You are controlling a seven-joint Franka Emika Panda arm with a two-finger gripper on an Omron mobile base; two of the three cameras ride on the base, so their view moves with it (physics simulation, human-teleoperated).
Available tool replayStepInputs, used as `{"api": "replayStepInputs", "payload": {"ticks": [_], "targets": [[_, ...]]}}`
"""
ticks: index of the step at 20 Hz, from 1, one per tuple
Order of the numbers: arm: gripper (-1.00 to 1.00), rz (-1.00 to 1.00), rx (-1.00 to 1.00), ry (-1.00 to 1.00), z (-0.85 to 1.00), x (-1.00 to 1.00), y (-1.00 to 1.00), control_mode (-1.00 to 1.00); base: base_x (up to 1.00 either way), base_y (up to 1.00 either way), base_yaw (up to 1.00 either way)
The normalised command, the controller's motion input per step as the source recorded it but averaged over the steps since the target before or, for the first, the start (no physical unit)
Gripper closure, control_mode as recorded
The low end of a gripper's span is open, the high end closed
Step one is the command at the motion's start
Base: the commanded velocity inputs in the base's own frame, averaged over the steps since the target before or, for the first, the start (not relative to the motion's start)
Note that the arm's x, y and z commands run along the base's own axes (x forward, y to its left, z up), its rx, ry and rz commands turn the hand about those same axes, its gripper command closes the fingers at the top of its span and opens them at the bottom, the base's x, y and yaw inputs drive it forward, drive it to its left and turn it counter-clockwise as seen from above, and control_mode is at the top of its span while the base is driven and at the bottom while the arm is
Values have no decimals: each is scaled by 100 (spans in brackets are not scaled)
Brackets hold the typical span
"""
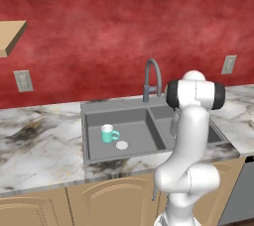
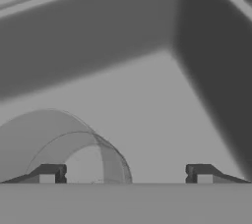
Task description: Place the mug in the left basin and the glass cup in the right basin of the sink.
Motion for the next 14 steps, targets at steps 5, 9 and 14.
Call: {"api": "replayStepInputs", "payload": {"ticks": [5, 9, 14], "targets": [[-100, 0, 0, -6, 31, -11, 0, -100, 0, 0, 0], [-100, 0, 0, -6, 42, -3, 0, -100, 0, 0, 0], [-100, 0, -1, -5, 44, 0, 0, -100, 0, 0, 0]]}}
